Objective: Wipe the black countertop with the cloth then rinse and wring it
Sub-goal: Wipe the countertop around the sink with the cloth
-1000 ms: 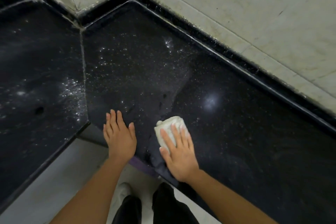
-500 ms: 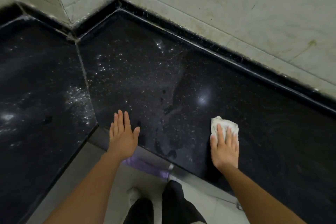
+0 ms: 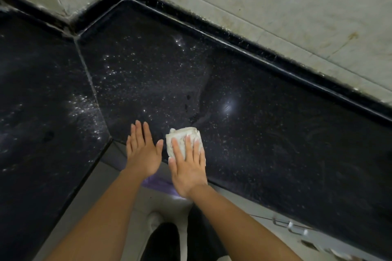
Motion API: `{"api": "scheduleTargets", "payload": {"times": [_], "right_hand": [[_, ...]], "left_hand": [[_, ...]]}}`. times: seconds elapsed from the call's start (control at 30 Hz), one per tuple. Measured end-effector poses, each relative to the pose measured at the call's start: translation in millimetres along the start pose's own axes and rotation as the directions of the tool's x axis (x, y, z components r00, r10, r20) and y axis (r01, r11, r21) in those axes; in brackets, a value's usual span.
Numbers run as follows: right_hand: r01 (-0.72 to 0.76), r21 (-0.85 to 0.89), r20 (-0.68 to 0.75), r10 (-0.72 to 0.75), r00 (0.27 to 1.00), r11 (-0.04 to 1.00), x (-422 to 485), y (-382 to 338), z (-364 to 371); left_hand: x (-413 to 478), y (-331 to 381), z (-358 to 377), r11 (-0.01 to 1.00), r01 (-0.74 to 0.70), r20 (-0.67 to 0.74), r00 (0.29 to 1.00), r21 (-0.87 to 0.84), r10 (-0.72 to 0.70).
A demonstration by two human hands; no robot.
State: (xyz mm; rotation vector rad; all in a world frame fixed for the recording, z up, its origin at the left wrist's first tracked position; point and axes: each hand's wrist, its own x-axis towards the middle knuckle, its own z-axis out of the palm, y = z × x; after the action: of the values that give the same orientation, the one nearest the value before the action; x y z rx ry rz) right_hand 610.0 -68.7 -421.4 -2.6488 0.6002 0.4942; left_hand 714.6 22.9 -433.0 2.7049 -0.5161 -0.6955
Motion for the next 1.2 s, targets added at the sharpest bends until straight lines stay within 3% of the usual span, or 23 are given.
{"api": "scheduleTargets", "payload": {"times": [0.17,0.3,0.43,0.63,0.87,0.93,1.03,1.2], "right_hand": [[0.144,-0.147,0.056,-0.137,0.989,0.979,-18.7,42.9,-6.7],[0.017,-0.193,0.039,-0.009,0.999,0.981,-53.0,88.3,-12.0],[-0.133,-0.107,0.008,0.134,0.991,0.985,-59.2,110.1,-20.7],[-0.263,-0.044,-0.030,0.262,0.965,0.964,21.9,114.5,-57.4],[-0.283,-0.005,0.011,0.283,0.959,0.959,123.6,89.4,-90.7],[-0.232,-0.015,0.001,0.232,0.973,0.973,135.6,75.3,-91.0],[0.026,-0.096,0.040,-0.022,0.999,0.995,125.2,51.5,-76.8],[0.431,-0.211,0.165,-0.402,0.901,0.878,74.5,37.2,-49.1]], "left_hand": [[-1.5,1.2,-4.4,1.000,-0.002,0.026,1.000,0.011,0.002],[-2.8,1.0,-6.2,1.000,-0.017,0.045,0.999,0.012,0.017],[-3.8,1.6,-8.6,1.000,-0.021,0.051,0.999,0.004,0.021],[-3.6,2.0,-7.8,0.999,-0.022,0.039,0.999,-0.024,0.022],[-0.3,2.2,-4.4,1.000,-0.004,0.018,1.000,-0.022,0.004],[-0.3,2.7,-4.8,1.000,-0.001,0.020,1.000,-0.022,0.001],[-0.1,2.8,-5.2,1.000,0.006,0.041,0.999,-0.016,-0.005],[-0.4,3.0,-8.6,1.000,0.013,0.071,0.997,-0.029,-0.011]]}}
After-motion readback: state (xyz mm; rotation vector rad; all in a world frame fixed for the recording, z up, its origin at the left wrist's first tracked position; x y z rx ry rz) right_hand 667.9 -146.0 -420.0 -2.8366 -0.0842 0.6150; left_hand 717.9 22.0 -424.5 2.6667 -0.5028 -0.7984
